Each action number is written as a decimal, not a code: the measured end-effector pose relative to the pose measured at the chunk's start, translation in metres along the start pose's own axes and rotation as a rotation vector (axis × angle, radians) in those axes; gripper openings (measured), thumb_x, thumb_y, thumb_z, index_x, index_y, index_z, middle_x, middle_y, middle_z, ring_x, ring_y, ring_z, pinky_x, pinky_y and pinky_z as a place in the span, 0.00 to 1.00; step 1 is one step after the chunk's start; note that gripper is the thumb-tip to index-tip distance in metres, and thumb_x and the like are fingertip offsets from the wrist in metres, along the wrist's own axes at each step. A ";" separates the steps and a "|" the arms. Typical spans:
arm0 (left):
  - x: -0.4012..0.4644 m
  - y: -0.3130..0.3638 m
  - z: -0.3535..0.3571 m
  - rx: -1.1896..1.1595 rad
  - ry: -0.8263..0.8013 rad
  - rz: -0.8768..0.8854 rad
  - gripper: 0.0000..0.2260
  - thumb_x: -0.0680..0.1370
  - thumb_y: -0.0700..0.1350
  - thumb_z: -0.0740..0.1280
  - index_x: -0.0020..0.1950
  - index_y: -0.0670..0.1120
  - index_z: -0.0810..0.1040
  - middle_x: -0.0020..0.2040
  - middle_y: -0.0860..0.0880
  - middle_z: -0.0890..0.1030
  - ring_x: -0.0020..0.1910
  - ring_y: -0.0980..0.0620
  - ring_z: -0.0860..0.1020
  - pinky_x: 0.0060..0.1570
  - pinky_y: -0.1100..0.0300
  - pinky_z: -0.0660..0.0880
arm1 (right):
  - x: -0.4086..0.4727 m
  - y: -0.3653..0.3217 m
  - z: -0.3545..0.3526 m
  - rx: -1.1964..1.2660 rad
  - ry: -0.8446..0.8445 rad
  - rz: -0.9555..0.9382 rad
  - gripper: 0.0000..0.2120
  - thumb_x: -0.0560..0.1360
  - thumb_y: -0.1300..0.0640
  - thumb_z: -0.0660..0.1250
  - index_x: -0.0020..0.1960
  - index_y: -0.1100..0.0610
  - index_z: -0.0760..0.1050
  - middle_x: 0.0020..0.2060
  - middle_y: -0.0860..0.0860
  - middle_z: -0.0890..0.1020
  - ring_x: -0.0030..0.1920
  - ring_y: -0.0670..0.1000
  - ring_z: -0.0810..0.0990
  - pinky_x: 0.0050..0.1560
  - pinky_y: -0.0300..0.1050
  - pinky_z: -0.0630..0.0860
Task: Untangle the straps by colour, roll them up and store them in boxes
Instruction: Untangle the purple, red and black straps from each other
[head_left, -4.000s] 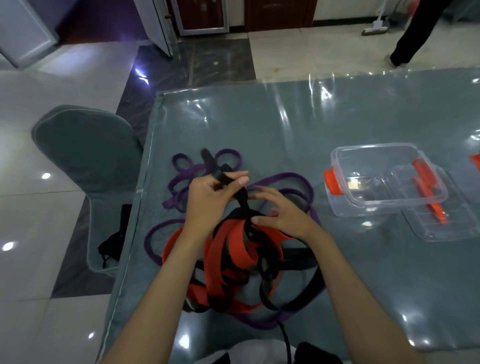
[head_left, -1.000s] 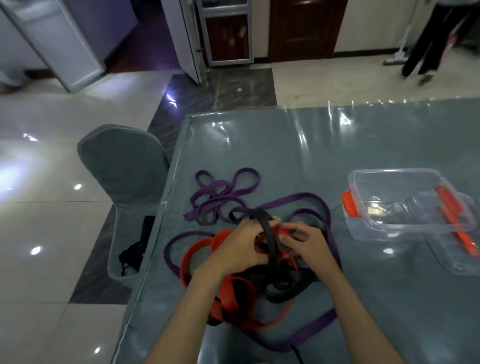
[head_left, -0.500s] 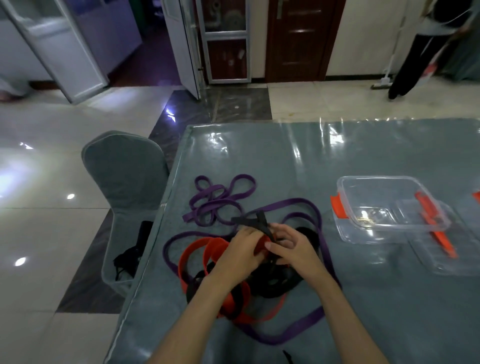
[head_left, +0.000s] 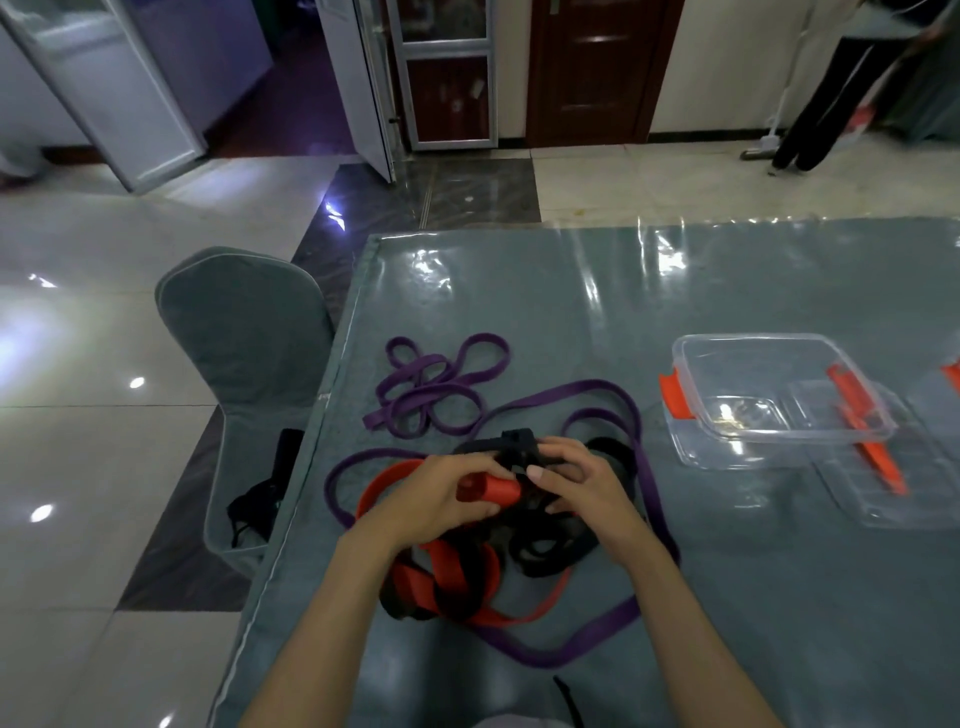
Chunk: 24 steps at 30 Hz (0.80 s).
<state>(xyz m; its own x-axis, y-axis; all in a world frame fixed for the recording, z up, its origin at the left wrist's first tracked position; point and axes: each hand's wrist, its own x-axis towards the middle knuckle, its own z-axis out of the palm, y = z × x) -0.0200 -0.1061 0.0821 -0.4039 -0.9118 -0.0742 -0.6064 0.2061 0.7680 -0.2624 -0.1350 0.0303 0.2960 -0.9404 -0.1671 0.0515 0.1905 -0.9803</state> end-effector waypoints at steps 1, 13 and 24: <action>-0.004 -0.005 -0.007 -0.026 0.011 -0.041 0.16 0.79 0.44 0.77 0.65 0.56 0.82 0.64 0.62 0.82 0.64 0.63 0.80 0.66 0.61 0.76 | 0.003 0.001 -0.002 0.001 0.042 -0.004 0.09 0.76 0.55 0.79 0.56 0.49 0.86 0.62 0.49 0.83 0.55 0.50 0.87 0.43 0.43 0.83; -0.003 -0.064 -0.049 0.386 0.209 -0.502 0.17 0.75 0.40 0.75 0.60 0.51 0.76 0.61 0.50 0.75 0.60 0.45 0.78 0.60 0.44 0.77 | 0.046 0.023 -0.040 0.044 0.439 -0.147 0.13 0.79 0.44 0.73 0.51 0.53 0.85 0.46 0.55 0.89 0.45 0.51 0.87 0.46 0.39 0.82; 0.067 -0.065 0.035 0.233 0.048 -0.302 0.14 0.81 0.42 0.71 0.67 0.46 0.81 0.62 0.48 0.81 0.63 0.47 0.79 0.61 0.59 0.73 | 0.061 0.003 -0.042 0.195 0.418 -0.097 0.11 0.78 0.46 0.75 0.48 0.54 0.85 0.35 0.55 0.84 0.27 0.47 0.76 0.28 0.37 0.74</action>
<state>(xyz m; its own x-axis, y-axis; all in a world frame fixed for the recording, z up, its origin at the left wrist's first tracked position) -0.0314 -0.1678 0.0052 -0.1537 -0.9583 -0.2411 -0.8351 -0.0045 0.5501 -0.2845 -0.2042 0.0132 -0.1265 -0.9816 -0.1428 0.2500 0.1078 -0.9622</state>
